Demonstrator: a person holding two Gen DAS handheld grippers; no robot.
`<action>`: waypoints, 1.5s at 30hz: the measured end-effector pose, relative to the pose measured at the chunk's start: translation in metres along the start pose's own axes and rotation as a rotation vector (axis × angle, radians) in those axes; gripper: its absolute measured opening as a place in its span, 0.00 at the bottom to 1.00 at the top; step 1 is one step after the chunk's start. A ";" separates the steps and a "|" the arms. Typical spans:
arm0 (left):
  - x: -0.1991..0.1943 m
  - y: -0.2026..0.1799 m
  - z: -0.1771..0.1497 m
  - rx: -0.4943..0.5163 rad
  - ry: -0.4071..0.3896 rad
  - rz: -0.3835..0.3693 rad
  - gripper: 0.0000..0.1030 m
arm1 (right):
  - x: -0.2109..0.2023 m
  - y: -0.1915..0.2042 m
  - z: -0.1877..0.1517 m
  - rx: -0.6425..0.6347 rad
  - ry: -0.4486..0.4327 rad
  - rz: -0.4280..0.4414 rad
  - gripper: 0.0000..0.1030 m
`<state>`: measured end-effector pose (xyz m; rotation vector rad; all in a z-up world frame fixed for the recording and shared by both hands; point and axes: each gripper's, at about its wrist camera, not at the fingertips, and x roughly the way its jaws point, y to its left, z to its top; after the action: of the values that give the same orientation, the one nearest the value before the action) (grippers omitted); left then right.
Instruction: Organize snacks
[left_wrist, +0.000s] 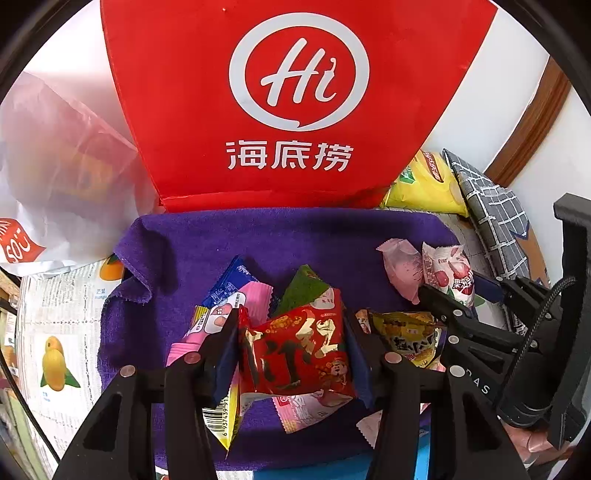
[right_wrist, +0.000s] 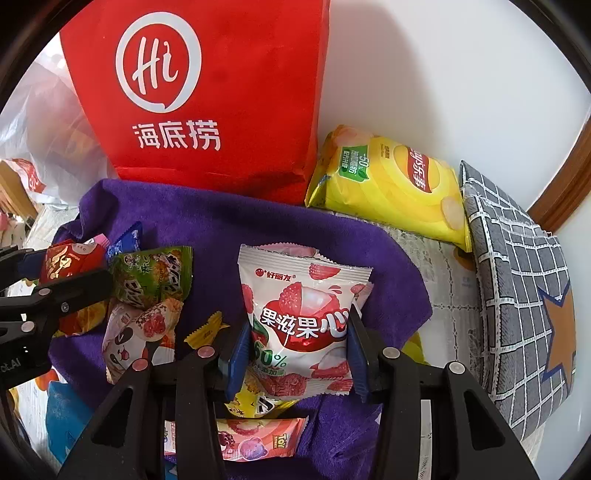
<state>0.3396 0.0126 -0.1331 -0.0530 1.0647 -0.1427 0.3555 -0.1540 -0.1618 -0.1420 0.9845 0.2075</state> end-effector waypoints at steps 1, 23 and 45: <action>0.000 0.000 0.000 0.002 0.000 0.002 0.49 | 0.001 0.000 0.000 0.001 0.003 -0.001 0.45; -0.091 -0.007 -0.020 -0.001 -0.102 0.064 0.75 | -0.111 0.003 -0.006 0.068 -0.189 -0.028 0.71; -0.229 -0.035 -0.176 0.040 -0.375 0.079 0.81 | -0.266 0.034 -0.177 0.183 -0.390 -0.093 0.95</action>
<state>0.0735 0.0151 -0.0153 -0.0012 0.6887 -0.0786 0.0613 -0.1879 -0.0372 0.0212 0.6024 0.0550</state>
